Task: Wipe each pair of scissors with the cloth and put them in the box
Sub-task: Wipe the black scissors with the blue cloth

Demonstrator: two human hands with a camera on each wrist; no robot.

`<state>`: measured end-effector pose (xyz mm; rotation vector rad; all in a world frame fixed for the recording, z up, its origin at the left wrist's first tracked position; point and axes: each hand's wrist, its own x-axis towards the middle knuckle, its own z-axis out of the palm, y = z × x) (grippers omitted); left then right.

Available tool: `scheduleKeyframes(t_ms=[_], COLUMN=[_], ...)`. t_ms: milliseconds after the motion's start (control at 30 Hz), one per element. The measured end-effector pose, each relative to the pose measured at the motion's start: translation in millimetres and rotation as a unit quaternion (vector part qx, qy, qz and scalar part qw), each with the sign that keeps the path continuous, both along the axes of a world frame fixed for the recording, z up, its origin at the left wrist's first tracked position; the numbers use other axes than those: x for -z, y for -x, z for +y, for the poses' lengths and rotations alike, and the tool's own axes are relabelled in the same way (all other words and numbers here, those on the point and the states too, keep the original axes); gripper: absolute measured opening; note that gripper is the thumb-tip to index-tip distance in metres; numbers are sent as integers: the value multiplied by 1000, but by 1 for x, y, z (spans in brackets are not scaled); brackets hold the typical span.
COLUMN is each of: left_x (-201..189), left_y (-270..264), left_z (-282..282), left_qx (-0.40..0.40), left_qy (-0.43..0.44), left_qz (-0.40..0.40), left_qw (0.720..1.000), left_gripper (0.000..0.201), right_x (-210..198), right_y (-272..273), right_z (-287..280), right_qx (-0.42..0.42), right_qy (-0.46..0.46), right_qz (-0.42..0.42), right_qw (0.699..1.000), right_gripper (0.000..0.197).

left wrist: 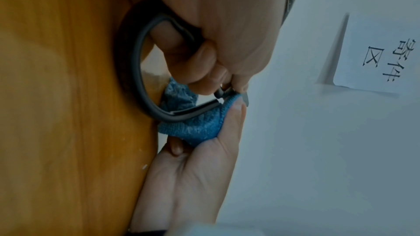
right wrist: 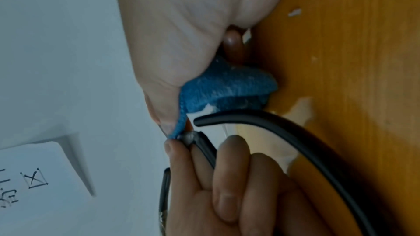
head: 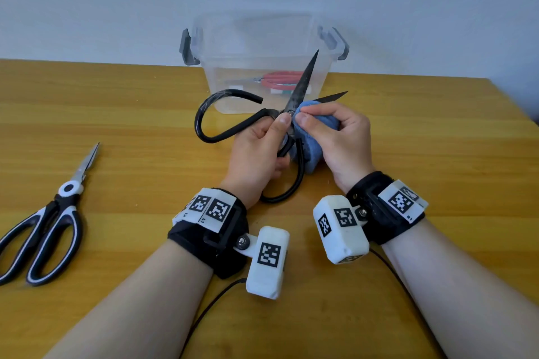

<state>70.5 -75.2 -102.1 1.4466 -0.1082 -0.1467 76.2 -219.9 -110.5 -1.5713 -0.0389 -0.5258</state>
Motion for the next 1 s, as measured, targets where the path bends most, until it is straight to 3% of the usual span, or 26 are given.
scheduleKeyframes(t_ms=[67, 333, 767, 900, 1000], left_x=[1, 3, -1, 0, 2], left_y=[1, -1, -1, -2, -5], left_z=[0, -1, -3, -2, 0], left_qx=[7, -26, -101, -116, -129], left_qy=[-8, -50, 15, 27, 30], left_qz=[7, 23, -19, -40, -53], left_qw=[1000, 998, 995, 992, 990], left_gripper=[48, 42, 37, 38, 48], right_x=[1, 6, 3, 2, -3], right_y=[-1, -13, -8, -6, 1], right_z=[-1, -14, -9, -8, -2], right_qx=[34, 183, 123, 119, 57], right_qy=[-18, -119, -45, -73, -66], right_qz=[-9, -7, 28, -2, -3], right_qw=[999, 976, 991, 990, 996], right_gripper=[14, 12, 16, 17, 16])
